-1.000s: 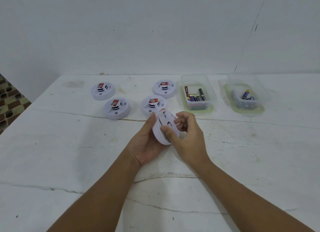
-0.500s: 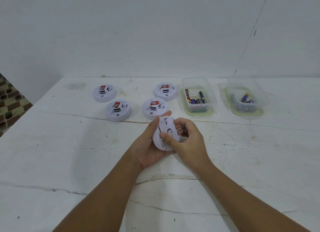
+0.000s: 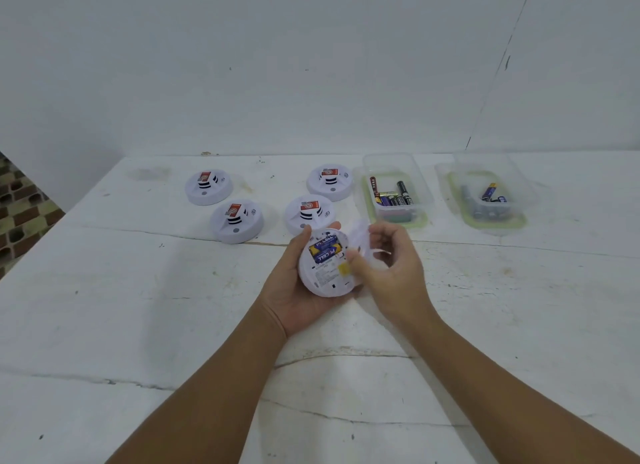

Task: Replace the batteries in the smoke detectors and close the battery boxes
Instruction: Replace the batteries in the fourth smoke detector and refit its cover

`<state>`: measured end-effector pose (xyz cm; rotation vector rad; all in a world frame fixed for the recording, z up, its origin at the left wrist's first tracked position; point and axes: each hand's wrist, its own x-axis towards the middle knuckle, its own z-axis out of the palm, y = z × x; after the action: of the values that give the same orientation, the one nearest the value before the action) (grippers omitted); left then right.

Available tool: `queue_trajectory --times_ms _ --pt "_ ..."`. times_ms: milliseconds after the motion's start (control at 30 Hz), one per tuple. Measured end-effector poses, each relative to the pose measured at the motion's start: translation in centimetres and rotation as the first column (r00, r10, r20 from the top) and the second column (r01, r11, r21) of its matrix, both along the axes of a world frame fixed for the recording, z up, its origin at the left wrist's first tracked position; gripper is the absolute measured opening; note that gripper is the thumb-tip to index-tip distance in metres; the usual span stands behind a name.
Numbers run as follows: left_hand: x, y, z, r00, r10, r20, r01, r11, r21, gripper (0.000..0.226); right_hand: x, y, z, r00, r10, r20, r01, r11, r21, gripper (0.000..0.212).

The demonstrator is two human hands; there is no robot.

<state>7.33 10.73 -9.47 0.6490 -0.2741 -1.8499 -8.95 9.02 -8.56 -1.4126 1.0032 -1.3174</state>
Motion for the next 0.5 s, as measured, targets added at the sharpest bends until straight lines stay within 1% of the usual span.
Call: queue_trajectory --times_ms 33,67,167,233,300,400,467,500 --pt "0.0 -0.1 0.1 1.000 0.016 -0.012 -0.016 1.000 0.013 0.054 -0.2 -0.4 0.3 0.998 -0.052 0.033 0.051 0.998 0.021 0.053" --pt "0.1 -0.1 0.3 0.999 0.028 -0.026 -0.028 0.999 0.021 0.054 -0.6 -0.8 0.5 0.996 -0.087 0.022 0.086 0.996 0.032 0.057" --pt "0.2 -0.1 0.6 0.997 0.066 -0.047 -0.065 0.997 0.029 0.058 -1.7 -1.3 0.8 0.986 -0.113 -0.125 0.116 0.993 0.020 0.057" --pt "0.3 -0.1 0.6 0.994 0.085 -0.069 -0.084 0.996 0.018 0.061 -2.4 -1.2 0.2 0.959 -0.142 -0.246 0.149 0.989 0.010 0.054" --pt "0.4 0.0 0.7 0.994 0.090 -0.069 -0.090 0.996 0.004 0.065 -3.0 -1.1 -0.8 0.909 -0.151 -0.387 0.173 0.985 0.021 0.056" --pt "0.4 0.0 0.7 0.997 0.072 -0.031 -0.072 0.997 -0.021 0.087 -3.3 -1.1 -2.0 0.771 -0.125 -0.624 0.137 0.990 -0.029 0.061" --pt "0.3 0.0 0.8 0.998 0.061 -0.021 -0.061 0.998 -0.019 0.093 -3.0 -1.1 -2.1 0.706 -0.116 -0.698 0.090 0.993 -0.075 0.057" --pt "0.2 0.0 0.8 0.998 0.062 -0.020 -0.063 0.998 -0.014 0.092 -2.8 -1.0 -2.0 0.703 -0.118 -0.701 0.084 0.993 -0.083 0.055"
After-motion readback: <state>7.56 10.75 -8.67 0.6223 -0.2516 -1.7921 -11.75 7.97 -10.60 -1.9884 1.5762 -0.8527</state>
